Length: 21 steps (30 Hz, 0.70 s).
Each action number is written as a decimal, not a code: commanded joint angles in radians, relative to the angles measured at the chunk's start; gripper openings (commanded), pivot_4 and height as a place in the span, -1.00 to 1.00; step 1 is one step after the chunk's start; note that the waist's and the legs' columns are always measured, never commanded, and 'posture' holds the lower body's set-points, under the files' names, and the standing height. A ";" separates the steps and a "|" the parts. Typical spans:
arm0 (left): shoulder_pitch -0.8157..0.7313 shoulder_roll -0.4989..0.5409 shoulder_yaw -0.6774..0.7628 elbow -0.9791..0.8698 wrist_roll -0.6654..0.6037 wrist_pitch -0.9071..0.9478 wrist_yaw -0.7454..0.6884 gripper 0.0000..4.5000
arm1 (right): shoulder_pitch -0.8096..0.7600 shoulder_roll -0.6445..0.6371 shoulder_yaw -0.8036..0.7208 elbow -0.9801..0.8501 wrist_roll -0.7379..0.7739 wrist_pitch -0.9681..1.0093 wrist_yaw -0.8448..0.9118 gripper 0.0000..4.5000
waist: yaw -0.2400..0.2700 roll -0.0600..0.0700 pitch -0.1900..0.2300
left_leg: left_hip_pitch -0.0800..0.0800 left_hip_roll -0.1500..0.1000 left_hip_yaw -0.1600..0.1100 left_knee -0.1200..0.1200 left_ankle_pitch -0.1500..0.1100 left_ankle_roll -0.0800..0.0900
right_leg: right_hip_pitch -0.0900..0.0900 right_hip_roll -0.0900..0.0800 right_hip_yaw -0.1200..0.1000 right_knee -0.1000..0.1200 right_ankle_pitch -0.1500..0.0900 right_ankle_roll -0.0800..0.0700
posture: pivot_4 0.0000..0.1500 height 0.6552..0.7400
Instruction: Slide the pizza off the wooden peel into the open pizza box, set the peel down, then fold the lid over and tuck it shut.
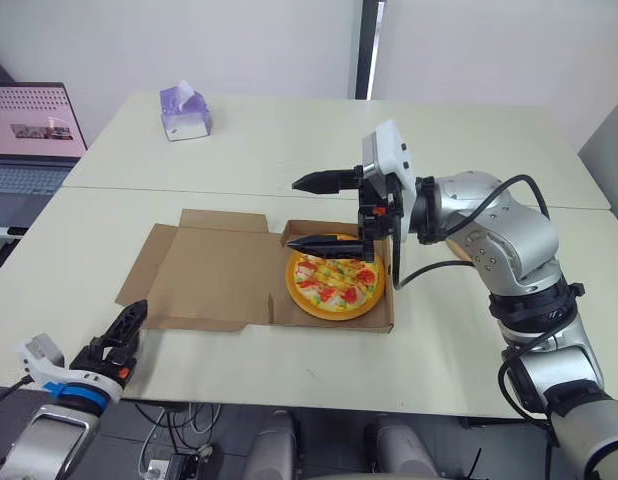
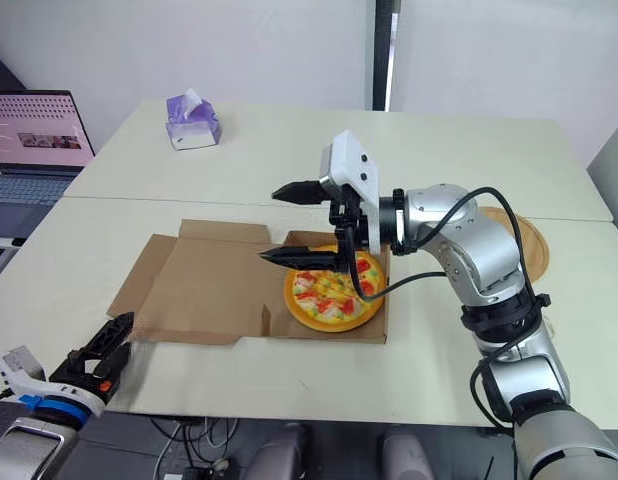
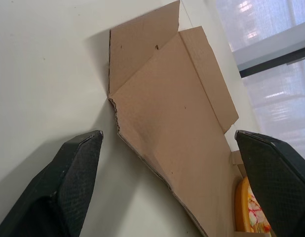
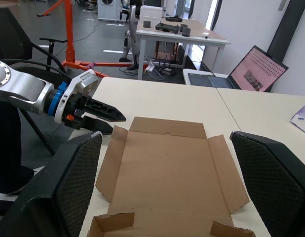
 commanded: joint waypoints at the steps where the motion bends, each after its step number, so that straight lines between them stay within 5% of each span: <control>1: -0.008 0.012 -0.025 0.025 0.013 0.032 0.004 0.86 | -0.006 -0.008 -0.022 -0.044 0.011 -0.001 -0.011 1.00 | 0.001 0.000 0.000 | 0.000 0.000 0.000 0.000 0.000 0.000 | 0.000 0.000 0.000 0.000 0.000 0.000 | 1.00 1.00; 6: -0.007 0.011 -0.028 0.030 0.020 0.052 -0.002 0.34 | -0.002 -0.013 -0.024 -0.056 0.012 0.005 -0.023 1.00 | 0.001 0.000 0.000 | 0.000 -0.001 0.000 0.000 0.000 0.000 | 0.000 -0.001 0.000 0.000 0.000 0.000 | 1.00 1.00; 15: -0.029 0.012 -0.006 0.046 0.016 0.054 0.012 -0.92 | 0.002 -0.014 -0.024 -0.064 0.017 0.006 -0.032 1.00 | 0.000 0.000 0.000 | 0.000 0.000 -0.001 -0.001 0.000 0.000 | 0.000 -0.002 0.000 0.000 0.000 0.000 | 1.00 1.00; 21: -0.020 0.011 0.024 0.045 0.002 0.044 0.017 -0.98 | 0.005 -0.013 -0.023 -0.061 0.015 0.001 -0.033 1.00 | -0.001 0.000 0.000 | 0.000 0.000 -0.001 -0.001 0.000 0.000 | 0.000 -0.004 0.000 0.000 0.000 0.000 | 1.00 1.00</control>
